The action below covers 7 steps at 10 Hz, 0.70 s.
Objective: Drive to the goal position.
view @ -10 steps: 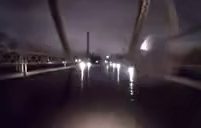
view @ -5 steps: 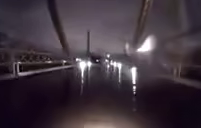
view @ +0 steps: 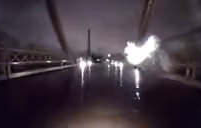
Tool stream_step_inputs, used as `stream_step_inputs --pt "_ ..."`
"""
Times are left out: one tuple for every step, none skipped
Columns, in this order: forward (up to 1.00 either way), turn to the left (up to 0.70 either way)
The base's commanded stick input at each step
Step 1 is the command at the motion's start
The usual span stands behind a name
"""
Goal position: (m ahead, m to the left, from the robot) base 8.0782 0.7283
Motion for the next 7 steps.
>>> stream_step_inputs --pt "1.0 0.0" --pt "1.0 0.0" --pt "1.0 0.0" --pt "1.0 0.0" --pt "1.0 0.0" --pt "1.0 0.0" --pt "1.0 0.0"
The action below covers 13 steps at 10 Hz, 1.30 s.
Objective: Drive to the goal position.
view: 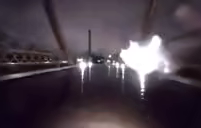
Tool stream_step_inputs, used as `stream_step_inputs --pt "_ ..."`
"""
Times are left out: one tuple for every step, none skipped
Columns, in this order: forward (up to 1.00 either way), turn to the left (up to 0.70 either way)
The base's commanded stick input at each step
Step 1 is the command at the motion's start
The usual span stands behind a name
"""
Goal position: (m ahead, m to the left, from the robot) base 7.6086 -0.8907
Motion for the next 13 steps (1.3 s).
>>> stream_step_inputs --pt "1.0 0.0" --pt "1.0 0.0" --pt "1.0 0.0" --pt "1.0 0.0" --pt "1.0 0.0" --pt "1.0 0.0" --pt "1.0 0.0" --pt "1.0 0.0" --pt "1.0 0.0" --pt "1.0 0.0" --pt "1.0 0.0" --pt "1.0 0.0" --pt "1.0 0.0"
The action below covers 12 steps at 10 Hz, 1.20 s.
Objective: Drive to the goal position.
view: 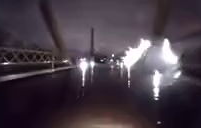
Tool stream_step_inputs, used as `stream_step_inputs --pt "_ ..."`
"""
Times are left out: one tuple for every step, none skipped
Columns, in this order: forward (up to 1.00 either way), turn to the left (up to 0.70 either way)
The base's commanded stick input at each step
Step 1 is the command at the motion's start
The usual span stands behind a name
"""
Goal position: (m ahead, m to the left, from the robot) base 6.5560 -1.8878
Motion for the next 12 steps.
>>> stream_step_inputs --pt "1.0 0.0" --pt "1.0 0.0" --pt "1.0 0.0" --pt "1.0 0.0" --pt "1.0 0.0" --pt "1.0 0.0" --pt "1.0 0.0" --pt "1.0 0.0" --pt "1.0 0.0" --pt "1.0 0.0" --pt "1.0 0.0" --pt "1.0 0.0"
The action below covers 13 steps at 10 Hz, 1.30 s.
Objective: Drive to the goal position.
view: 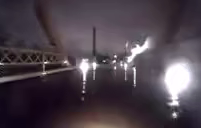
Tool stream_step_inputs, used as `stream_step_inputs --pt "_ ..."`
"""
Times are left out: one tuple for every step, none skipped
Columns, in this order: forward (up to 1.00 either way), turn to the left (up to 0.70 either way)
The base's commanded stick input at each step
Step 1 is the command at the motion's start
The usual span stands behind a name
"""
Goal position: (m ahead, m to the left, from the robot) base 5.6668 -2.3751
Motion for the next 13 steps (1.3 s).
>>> stream_step_inputs --pt "1.0 0.0" --pt "1.0 0.0" --pt "1.0 0.0" --pt "1.0 0.0" --pt "1.0 0.0" --pt "1.0 0.0" --pt "1.0 0.0" --pt "1.0 0.0" --pt "1.0 0.0" --pt "1.0 0.0" --pt "1.0 0.0" --pt "1.0 0.0" --pt "1.0 0.0"
